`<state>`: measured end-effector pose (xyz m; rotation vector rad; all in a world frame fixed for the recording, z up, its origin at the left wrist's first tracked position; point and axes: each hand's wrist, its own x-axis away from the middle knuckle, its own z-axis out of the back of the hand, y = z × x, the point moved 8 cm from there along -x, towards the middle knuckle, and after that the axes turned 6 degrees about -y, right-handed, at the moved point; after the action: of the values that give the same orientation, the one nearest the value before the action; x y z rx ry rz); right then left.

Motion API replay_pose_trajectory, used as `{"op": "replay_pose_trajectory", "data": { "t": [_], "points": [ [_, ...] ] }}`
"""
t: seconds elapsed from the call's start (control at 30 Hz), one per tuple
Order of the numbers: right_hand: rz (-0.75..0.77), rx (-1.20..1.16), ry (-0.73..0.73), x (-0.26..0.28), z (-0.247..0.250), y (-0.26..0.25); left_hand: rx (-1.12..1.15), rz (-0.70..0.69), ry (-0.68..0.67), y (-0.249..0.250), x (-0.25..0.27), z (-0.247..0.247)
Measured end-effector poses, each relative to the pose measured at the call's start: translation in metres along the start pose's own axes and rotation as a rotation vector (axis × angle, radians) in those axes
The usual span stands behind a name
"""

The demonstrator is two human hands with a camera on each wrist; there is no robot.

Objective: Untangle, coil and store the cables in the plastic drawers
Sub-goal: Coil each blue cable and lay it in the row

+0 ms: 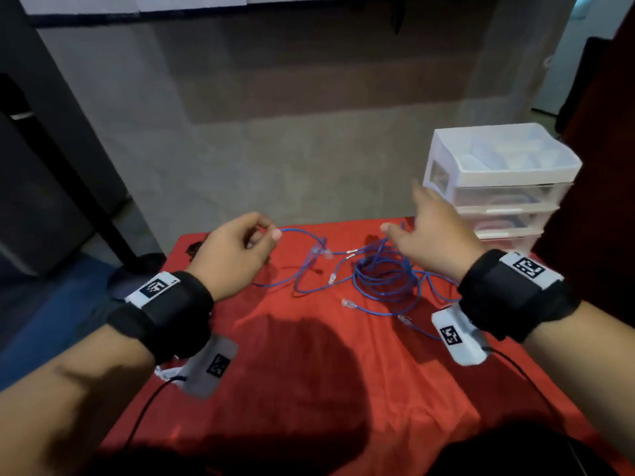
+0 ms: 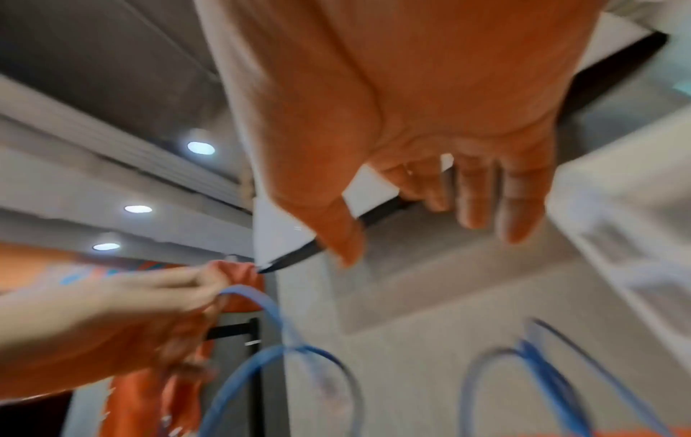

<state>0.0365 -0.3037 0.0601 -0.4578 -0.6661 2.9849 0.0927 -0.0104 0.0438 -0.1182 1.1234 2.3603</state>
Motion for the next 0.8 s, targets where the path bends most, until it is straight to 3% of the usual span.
{"op": "replay_pose_trajectory", "data": {
  "t": [0.1, 0.13, 0.2, 0.3, 0.4, 0.57, 0.63, 0.73, 0.8],
  "points": [
    [0.351, -0.037, -0.206, 0.019, -0.018, -0.075, 0.055, -0.136, -0.038, 0.045, -0.001, -0.014],
    [0.404, -0.109, -0.302, 0.023, -0.029, -0.088, 0.058, -0.165, -0.041, 0.057, -0.001, -0.015],
    [0.359, -0.354, -0.431, 0.021, -0.035, -0.094, 0.051, -0.204, -0.044, 0.073, -0.001, -0.010],
    [0.224, -0.536, -0.329, 0.000, -0.008, -0.064, -0.002, -0.193, -0.049, 0.071, -0.002, 0.010],
    [0.205, -0.532, -0.251, -0.008, 0.020, -0.044, -0.027, -0.122, -0.014, 0.050, 0.000, 0.028],
    [0.166, 0.116, -0.006, -0.003, 0.025, -0.031, 0.097, -0.070, -0.050, 0.037, 0.011, 0.006],
    [0.143, -0.002, 0.027, 0.002, 0.026, -0.031, 0.172, -0.073, -0.018, 0.038, 0.015, -0.003],
    [0.117, -0.446, -0.049, 0.011, 0.022, -0.034, 0.034, -0.058, 0.164, 0.026, 0.019, 0.002],
    [0.137, -0.589, -0.094, 0.018, 0.017, -0.044, 0.052, 0.017, 0.247, 0.011, 0.018, 0.003]
  ]
}}
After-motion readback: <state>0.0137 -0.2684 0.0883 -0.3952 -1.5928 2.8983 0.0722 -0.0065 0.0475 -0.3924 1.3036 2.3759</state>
